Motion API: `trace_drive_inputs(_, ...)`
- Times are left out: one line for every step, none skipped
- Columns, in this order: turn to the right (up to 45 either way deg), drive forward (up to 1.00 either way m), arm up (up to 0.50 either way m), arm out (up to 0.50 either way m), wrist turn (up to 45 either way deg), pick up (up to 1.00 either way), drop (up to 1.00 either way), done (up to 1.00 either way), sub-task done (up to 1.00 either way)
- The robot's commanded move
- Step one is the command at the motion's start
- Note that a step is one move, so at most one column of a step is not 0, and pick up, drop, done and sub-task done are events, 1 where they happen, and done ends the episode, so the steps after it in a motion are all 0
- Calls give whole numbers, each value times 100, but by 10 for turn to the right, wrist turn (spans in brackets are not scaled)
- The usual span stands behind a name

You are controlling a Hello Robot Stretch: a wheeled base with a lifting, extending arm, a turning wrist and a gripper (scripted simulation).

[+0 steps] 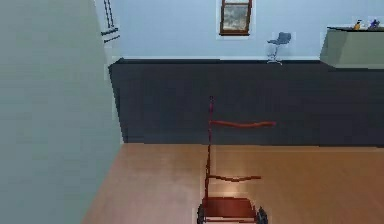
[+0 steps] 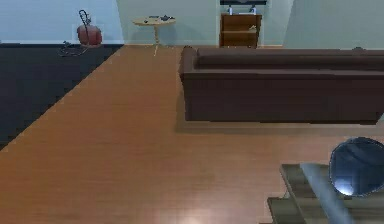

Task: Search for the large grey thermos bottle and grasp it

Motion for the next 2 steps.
trace_drive_inputs(450, 0, 0, 0, 0, 0, 0, 0, 0)
trace_drive_inputs(330, 0, 0, 0, 0, 0, 0, 0, 0)
